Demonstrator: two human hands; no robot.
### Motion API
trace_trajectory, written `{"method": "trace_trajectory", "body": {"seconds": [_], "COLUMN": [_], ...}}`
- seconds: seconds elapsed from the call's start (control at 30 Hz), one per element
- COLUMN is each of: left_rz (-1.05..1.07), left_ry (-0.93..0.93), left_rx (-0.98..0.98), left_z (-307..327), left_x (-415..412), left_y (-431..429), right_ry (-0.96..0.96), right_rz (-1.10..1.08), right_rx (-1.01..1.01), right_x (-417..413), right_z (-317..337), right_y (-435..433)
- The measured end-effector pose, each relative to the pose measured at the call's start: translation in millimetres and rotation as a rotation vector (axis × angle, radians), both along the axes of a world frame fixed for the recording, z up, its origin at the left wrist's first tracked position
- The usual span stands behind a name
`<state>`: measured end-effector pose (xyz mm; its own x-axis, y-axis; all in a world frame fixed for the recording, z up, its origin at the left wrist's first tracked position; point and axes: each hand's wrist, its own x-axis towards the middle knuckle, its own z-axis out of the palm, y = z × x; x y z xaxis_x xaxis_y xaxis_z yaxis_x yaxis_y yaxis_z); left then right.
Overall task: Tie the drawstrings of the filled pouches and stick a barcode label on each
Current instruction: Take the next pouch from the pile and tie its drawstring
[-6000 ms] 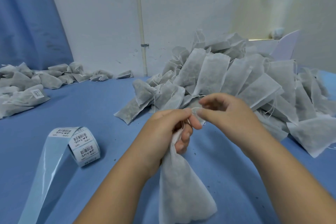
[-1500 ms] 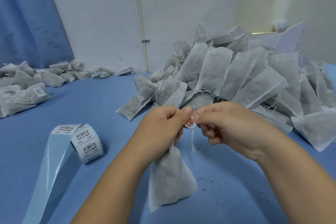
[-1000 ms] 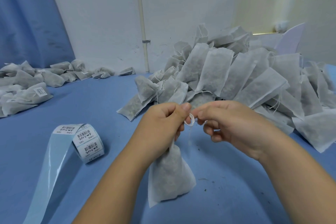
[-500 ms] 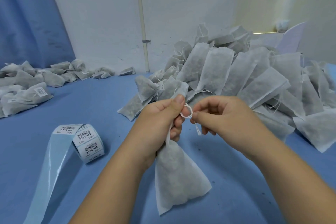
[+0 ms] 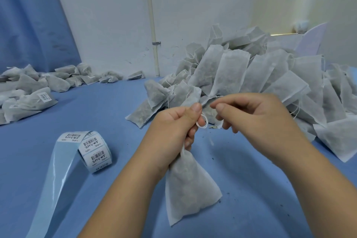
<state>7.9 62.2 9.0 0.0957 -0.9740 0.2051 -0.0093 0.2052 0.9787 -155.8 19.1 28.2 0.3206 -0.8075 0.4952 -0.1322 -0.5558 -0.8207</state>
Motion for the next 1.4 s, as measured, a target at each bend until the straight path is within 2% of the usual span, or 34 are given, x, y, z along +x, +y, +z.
{"method": "trace_trajectory", "body": {"seconds": [0.1, 0.23, 0.47, 0.73, 1.17, 1.3, 1.4], "left_rz": [0.031, 0.061, 0.086, 0.095, 0.135, 0.132, 0.102], "left_ry": [-0.05, -0.077, -0.121, -0.127, -0.124, -0.104, -0.09], "left_rx": [-0.035, -0.068, -0.101, -0.091, -0.058, -0.054, -0.051], "left_z": [-0.9, -1.4, -6.0, -6.1, -8.6, -7.9, -6.8], "left_x": [-2.7, -4.8, -4.9, -7.6, -12.8, -12.7, -11.7], "left_y": [-0.5, -1.0, -3.7, -3.5, -3.6, -4.2, -3.6], "right_ry": [0.082, 0.171, 0.15, 0.074, 0.175, 0.209, 0.188], "right_rz": [0.071, 0.042, 0.034, 0.07, -0.227, -0.193, -0.112], "right_rx": [-0.059, -0.068, -0.002, 0.179, -0.115, -0.143, -0.089], "right_x": [4.9, 8.2, 9.4, 9.3, 15.5, 15.3, 13.1], "right_z": [0.3, -5.5, -4.5, -2.0, -8.8, -7.8, -5.7], "right_y": [9.8, 8.4, 9.2, 8.3, 14.6, 14.8, 13.4]}}
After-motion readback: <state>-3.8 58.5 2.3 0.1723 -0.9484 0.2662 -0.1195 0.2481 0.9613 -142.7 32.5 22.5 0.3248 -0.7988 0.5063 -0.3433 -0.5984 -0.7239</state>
